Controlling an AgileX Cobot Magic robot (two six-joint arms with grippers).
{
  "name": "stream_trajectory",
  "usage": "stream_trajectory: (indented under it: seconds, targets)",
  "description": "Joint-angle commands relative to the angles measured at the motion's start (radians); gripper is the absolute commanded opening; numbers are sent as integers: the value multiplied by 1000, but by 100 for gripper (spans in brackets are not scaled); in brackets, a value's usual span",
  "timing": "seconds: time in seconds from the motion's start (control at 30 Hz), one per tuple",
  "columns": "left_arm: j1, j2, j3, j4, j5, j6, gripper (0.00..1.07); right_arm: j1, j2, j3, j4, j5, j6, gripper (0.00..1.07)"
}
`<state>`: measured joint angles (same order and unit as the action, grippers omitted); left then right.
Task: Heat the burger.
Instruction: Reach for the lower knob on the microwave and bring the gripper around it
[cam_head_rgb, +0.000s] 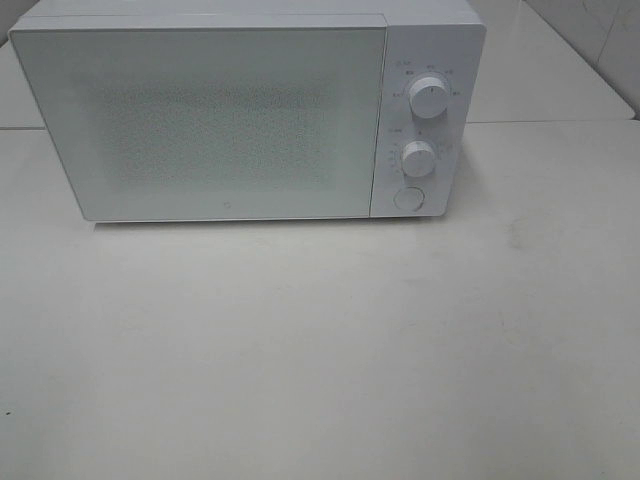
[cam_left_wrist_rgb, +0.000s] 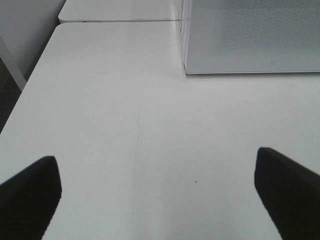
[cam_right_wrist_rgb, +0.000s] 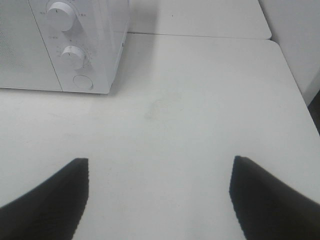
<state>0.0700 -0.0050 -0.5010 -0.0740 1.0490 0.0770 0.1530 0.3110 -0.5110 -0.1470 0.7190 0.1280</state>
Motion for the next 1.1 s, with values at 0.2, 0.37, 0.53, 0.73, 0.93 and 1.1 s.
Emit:
stream_trajectory:
  seconds: [0.2,0.37,0.53,0.73,0.93,1.1]
  targets:
    - [1,-25,4,-3,-11,-9,100,0,128,72,3,-229,9,75]
    - [1,-25,4,-3,-11,-9,100,0,215,109,3,-365,9,75]
    - [1,-25,4,-3,-11,-9,100,0,285,126,3,-471,9,75]
    - [1,-25,4,-3,-11,-9,100,0,413,126,3,-629,9,75]
    - [1,-25,4,-3,-11,-9,100,0,574,126,3,-849,12,75]
    - [1,-25,4,-3,-11,-8,100,0,661,126,3,-1007,12,75]
